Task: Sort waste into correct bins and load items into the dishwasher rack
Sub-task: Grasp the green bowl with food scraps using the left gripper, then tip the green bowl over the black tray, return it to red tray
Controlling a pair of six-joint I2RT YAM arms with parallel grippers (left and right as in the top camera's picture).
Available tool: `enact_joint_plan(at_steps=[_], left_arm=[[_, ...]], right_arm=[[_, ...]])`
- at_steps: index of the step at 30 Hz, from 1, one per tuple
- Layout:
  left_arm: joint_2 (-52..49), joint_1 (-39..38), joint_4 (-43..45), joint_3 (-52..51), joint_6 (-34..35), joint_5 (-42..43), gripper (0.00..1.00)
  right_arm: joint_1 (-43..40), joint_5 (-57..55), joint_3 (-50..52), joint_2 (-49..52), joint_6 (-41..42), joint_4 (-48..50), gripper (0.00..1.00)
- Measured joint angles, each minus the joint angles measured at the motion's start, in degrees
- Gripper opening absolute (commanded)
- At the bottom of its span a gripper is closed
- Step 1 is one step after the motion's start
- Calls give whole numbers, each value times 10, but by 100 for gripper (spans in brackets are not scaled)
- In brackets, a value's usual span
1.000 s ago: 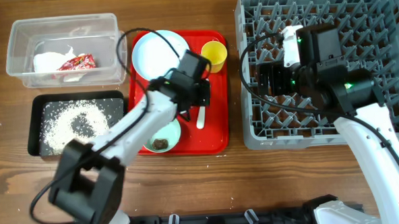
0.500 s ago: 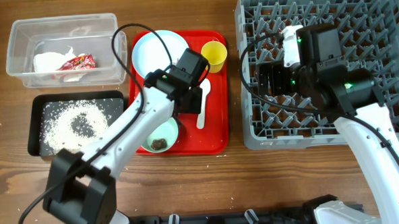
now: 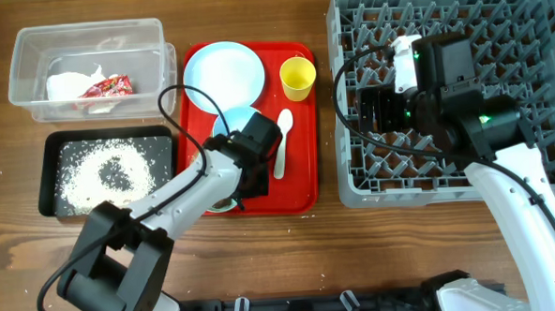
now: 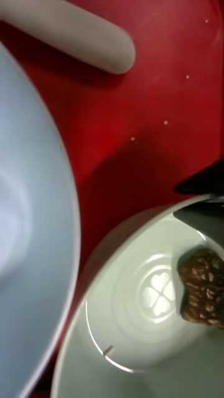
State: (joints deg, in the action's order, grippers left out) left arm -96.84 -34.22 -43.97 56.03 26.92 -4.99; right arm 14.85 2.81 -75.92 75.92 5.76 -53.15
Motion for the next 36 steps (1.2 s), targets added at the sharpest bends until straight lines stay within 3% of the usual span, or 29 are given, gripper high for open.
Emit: enact_joint_plan(at_steps=[7,13,21,23,28,31,34,36], left_arm=[[16,0,-34,2,95,-16,4],[134,0,-23,44,129,-21,4],[169,1,-6,46,172,-162,4],[170,16,-5,46,169,-150,4],[192,200,-1,46,121,19,4],[200,382,10,47,73,200,4],[186,582,12,47,17,435,4],[159,653,12,47,0,534,4]], right_arm=[[0,0,0,0,0,3,100],[0,0,0,0,0,13,100],[0,0,0,0,0,13,100],[0,0,0,0,0,13,100],[0,0,0,0,0,13,100],[0,0,0,0,0,14,100],[0,0,0,0,2,15,100],[0,0,0,0,2,15,100]])
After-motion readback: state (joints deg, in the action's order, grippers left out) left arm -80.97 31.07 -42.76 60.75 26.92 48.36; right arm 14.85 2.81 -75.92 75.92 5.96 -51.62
